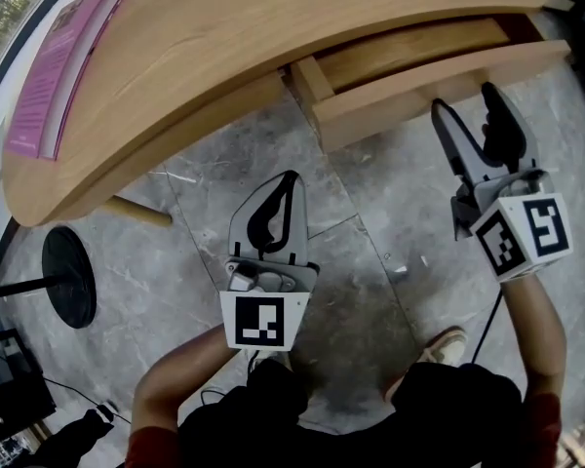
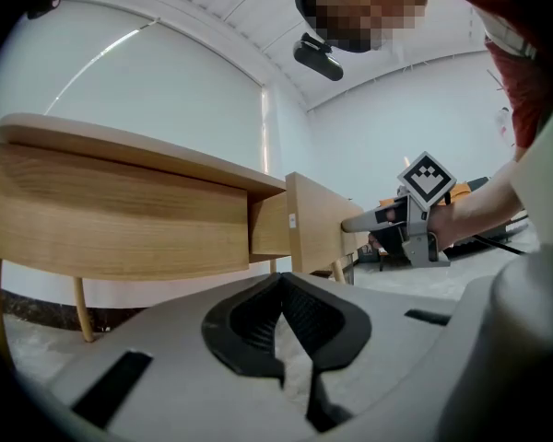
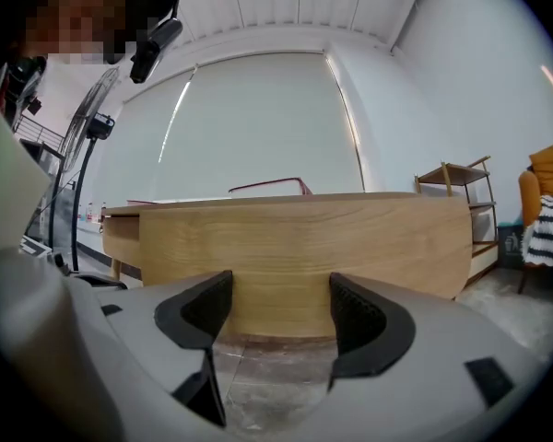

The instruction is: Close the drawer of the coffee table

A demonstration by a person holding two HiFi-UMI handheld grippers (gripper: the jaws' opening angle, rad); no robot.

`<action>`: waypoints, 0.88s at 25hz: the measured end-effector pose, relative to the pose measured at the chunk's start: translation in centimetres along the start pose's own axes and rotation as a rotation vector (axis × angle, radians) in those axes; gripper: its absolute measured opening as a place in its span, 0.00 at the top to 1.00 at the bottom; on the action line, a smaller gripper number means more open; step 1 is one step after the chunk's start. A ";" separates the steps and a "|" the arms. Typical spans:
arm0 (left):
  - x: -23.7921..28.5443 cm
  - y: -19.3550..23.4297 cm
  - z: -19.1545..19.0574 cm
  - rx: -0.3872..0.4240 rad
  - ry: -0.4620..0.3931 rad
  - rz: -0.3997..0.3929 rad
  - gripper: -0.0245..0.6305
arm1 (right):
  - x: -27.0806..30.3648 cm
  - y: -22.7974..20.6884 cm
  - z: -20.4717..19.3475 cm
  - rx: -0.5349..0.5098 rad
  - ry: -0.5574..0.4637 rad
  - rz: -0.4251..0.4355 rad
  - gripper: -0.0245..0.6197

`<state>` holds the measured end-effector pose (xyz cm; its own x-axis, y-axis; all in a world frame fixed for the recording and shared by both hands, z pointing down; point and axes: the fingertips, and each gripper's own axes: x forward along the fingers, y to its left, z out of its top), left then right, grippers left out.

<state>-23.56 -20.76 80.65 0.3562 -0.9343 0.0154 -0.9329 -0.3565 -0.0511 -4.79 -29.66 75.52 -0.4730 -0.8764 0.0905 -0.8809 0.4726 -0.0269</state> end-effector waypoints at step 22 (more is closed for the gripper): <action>-0.3 0.7 -0.4 -0.036 0.010 0.015 0.95 | 8.7 -0.6 0.8 -0.033 -0.042 -0.026 0.48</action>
<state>-24.32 -20.71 80.99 0.3415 -0.9396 0.0250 -0.9396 -0.3419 -0.0156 -8.40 -37.58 75.49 -0.4511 -0.8911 0.0490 -0.8920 0.4520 0.0079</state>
